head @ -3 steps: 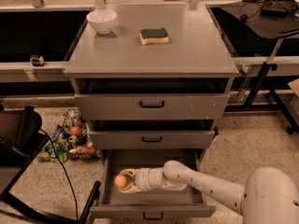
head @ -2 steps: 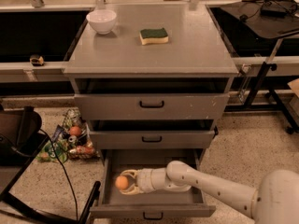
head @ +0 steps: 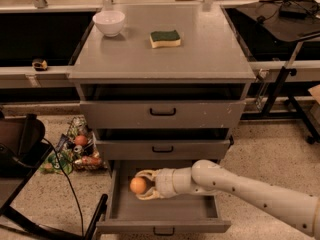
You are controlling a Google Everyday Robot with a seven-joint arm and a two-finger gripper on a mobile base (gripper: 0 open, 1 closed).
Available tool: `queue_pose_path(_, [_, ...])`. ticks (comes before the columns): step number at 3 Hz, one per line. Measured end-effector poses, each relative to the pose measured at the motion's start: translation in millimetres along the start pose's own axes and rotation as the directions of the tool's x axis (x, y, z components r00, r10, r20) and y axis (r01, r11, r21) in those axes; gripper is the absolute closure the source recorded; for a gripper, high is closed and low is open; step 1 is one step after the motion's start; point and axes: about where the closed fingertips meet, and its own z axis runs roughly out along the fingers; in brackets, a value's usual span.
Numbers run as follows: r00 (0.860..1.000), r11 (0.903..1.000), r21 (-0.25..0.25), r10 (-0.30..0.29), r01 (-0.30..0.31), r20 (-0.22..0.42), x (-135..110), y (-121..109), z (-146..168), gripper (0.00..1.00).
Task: Pick orange from bottom drawer and place on counter
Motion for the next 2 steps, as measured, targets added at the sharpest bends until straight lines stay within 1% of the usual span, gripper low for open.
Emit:
queue_pose_path(1, [0.999, 0.9992, 0.008, -0.038, 0.038, -0.023, -9.2, -13.4, -11.3, 1.0])
queue_pose_path(2, [0.999, 0.9992, 0.008, -0.038, 0.038, -0.023, -9.2, -13.4, -11.4, 1.0])
